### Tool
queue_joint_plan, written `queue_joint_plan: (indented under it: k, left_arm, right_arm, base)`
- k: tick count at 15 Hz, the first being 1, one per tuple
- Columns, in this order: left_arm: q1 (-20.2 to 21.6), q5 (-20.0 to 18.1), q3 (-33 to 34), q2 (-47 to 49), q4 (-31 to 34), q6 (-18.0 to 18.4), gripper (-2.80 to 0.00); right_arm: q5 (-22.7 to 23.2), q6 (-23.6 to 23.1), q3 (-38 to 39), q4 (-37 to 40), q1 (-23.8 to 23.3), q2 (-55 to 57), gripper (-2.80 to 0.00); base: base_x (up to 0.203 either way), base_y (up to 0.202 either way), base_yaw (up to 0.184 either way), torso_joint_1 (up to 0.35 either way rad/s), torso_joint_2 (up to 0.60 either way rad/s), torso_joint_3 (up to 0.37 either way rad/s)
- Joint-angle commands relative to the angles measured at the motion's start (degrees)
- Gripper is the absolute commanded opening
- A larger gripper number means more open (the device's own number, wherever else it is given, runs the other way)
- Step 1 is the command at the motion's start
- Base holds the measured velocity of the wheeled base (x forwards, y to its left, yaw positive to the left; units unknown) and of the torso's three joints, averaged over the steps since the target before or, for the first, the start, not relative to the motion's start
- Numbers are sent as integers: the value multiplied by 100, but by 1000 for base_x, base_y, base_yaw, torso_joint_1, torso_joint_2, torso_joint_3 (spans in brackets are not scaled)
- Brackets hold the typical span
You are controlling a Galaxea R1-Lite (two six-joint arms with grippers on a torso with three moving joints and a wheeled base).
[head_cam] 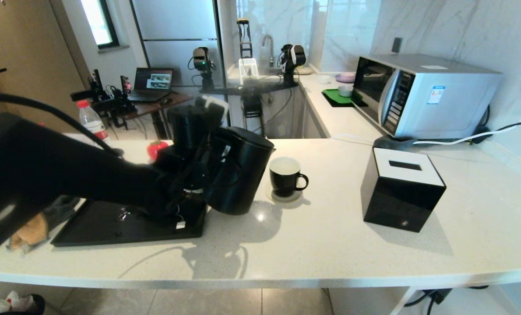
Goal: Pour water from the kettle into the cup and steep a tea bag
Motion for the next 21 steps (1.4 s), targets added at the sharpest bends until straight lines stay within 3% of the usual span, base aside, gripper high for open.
queue_joint_plan:
  k: [1, 7, 21]
  left_arm:
    - [18, 23, -125, 78, -11, 74, -280]
    - [25, 0, -242, 152, 18, 390, -280]
    - [-21, -30, -1132, 372, 835, 597, -280]
  right_arm:
    - [-2, 2, 0, -2, 2, 7, -280]
    - [-2, 0, 0, -2, 2, 7, -280]
    - [-2, 0, 0, -2, 2, 7, -280]
  base:
    - [0, 0, 0, 0, 0, 0]
    - [0, 0, 0, 0, 0, 0]
    - [0, 0, 0, 0, 0, 0]
